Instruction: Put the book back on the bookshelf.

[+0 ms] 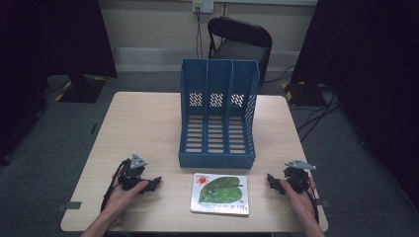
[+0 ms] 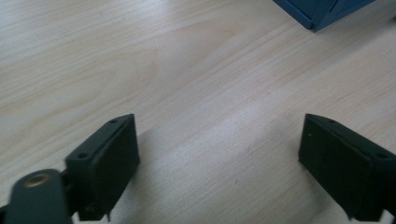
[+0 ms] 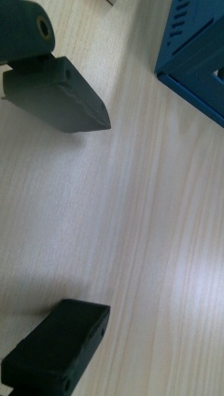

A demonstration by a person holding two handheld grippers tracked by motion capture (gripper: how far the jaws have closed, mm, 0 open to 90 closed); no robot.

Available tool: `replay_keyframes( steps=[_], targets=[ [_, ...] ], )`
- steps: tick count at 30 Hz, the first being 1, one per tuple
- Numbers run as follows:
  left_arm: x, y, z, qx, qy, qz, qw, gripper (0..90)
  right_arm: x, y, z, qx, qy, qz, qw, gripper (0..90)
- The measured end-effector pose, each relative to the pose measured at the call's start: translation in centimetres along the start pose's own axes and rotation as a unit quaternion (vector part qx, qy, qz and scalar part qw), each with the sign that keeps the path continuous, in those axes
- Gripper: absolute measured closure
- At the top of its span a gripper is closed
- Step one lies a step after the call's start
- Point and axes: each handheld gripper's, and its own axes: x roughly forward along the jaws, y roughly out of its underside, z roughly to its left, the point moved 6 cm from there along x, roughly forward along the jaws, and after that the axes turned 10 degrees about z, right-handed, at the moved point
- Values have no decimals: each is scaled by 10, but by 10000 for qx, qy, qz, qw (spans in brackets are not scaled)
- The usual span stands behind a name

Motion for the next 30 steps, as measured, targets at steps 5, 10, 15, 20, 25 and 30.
replay_keyframes(
  steps=[5, 10, 15, 20, 25, 30],
  targets=[
    [-2, 0, 1, -25, 58, 48, 10000, 190, -2, -1, 5, -177, 26, 18, 9998, 117],
    [-11, -4, -6, 93, 251, -73, 9996, 209, -7, 2, 22, -380, -328, 195, 9986, 151],
    [-17, -5, -19, 225, 421, -114, 9988, 223, -18, 2, 40, -596, -597, 72, 9964, 185],
    [-21, -6, -33, 270, 687, -151, 9972, 231, -26, 4, 57, -722, -920, 69, 9931, 204],
    [-23, -8, -44, 317, 903, -223, 9952, 245, -38, 9, 77, -780, -1314, -5, 9883, 218],
    [-24, -10, -50, 335, 993, -301, 9940, 252, -39, 10, 93, -1106, -1452, -20, 9832, 216]
  ],
)
